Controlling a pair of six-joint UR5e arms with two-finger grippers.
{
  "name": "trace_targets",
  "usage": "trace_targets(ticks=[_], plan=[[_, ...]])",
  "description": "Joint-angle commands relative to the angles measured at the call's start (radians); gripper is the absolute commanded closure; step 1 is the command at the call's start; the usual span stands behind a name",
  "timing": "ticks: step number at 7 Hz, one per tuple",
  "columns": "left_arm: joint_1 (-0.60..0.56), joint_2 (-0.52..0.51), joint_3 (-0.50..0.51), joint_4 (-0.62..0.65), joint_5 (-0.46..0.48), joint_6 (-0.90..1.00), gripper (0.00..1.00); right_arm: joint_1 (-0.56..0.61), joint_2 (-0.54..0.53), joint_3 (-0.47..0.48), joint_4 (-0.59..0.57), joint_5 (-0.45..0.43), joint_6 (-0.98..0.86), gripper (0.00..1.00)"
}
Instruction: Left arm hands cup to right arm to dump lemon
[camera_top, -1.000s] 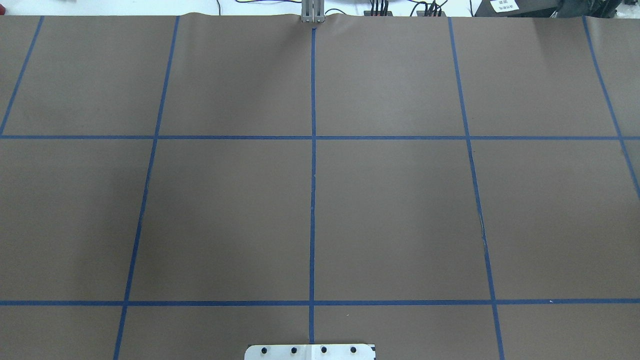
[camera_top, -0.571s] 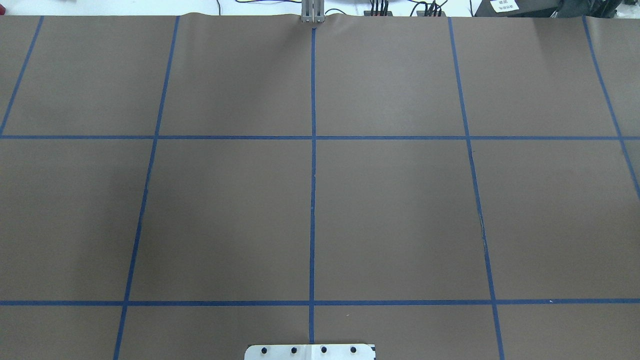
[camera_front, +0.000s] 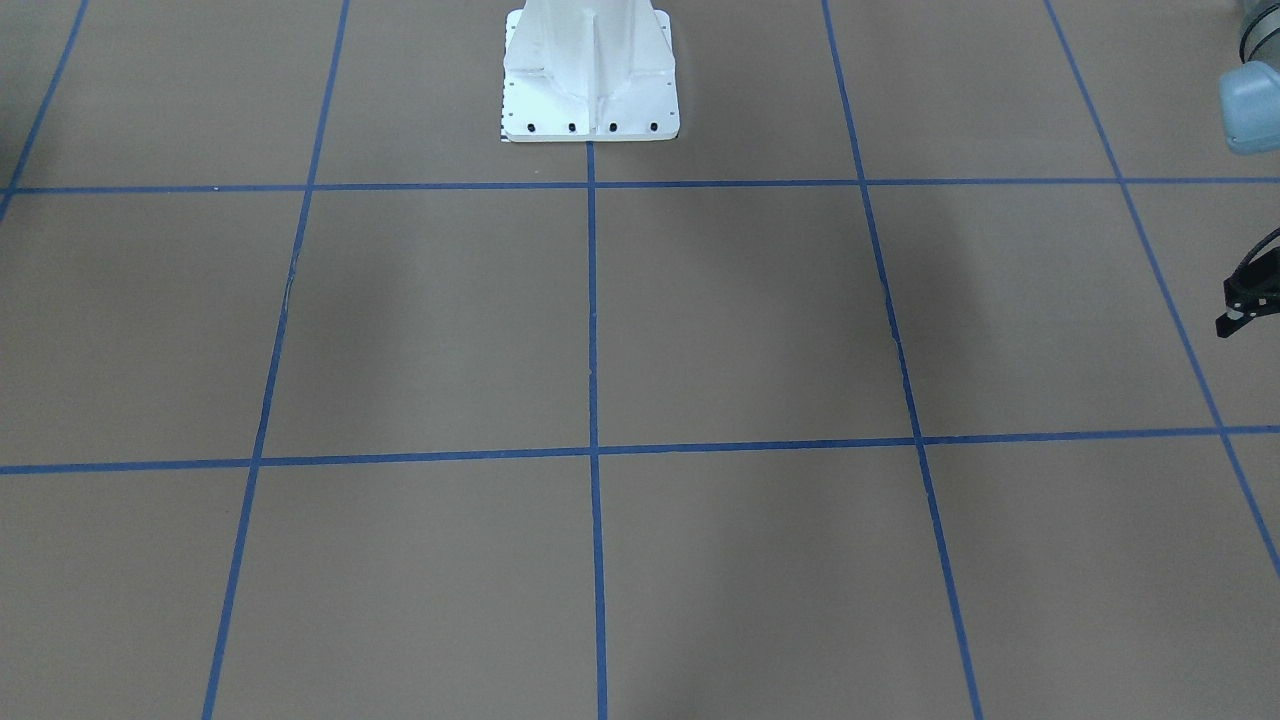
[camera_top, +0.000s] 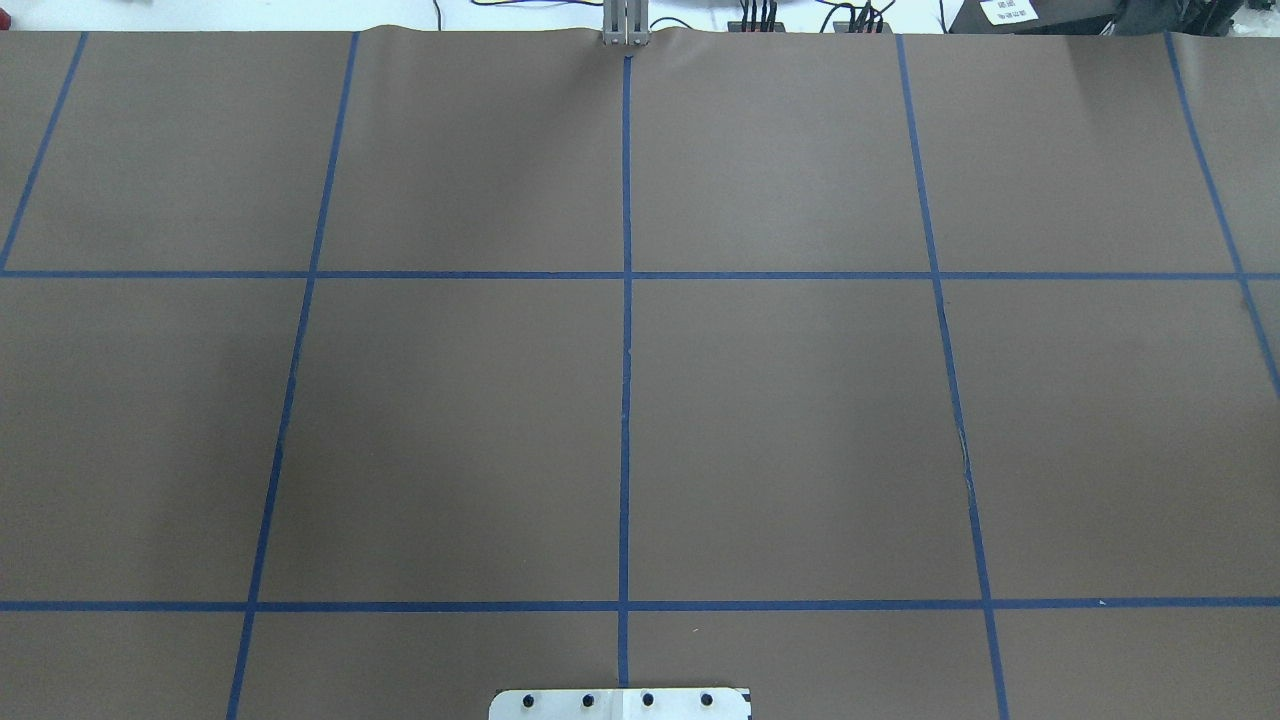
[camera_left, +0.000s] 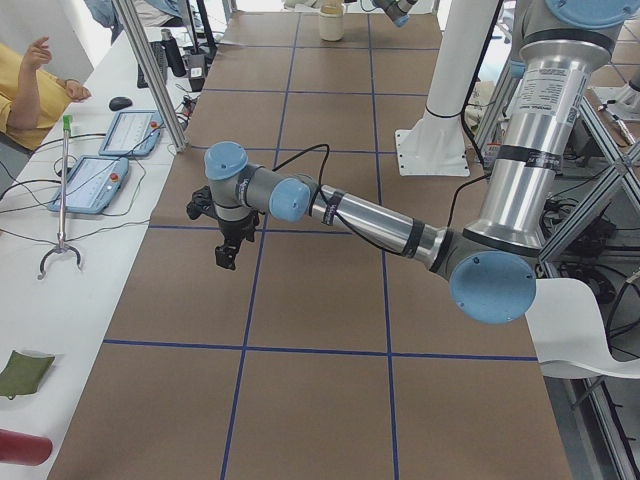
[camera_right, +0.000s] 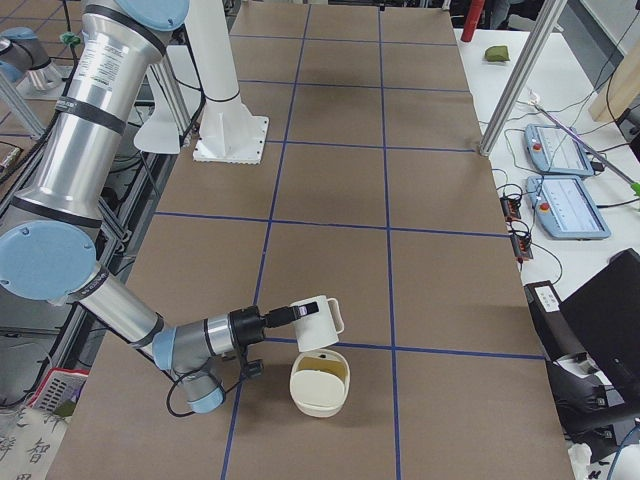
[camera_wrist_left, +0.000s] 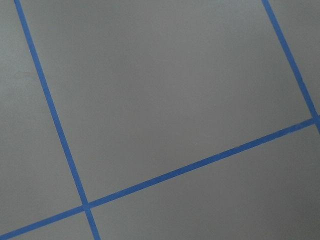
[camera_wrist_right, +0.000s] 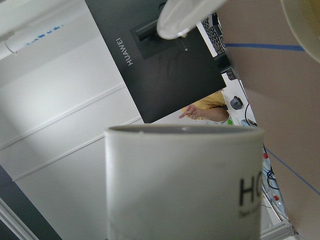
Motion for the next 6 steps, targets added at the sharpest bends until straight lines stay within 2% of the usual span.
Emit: trace_targets(ticks=[1,5,6], plan=[[0.000,-0.001,0.002,0.000,0.000,0.000,0.00,0.012,-0.002,0.008,-0.003,0.139,-0.372,1.00],[0.000,0.003,0.004,0.000,0.000,0.003,0.00,0.017,-0.013,0.005,-0.088,0.228,-0.984,1.00],[0.000,0.006,0.004,0.000,-0.002,0.003,0.00,0.015,-0.022,0.003,-0.098,0.247,-1.059,1.00]])
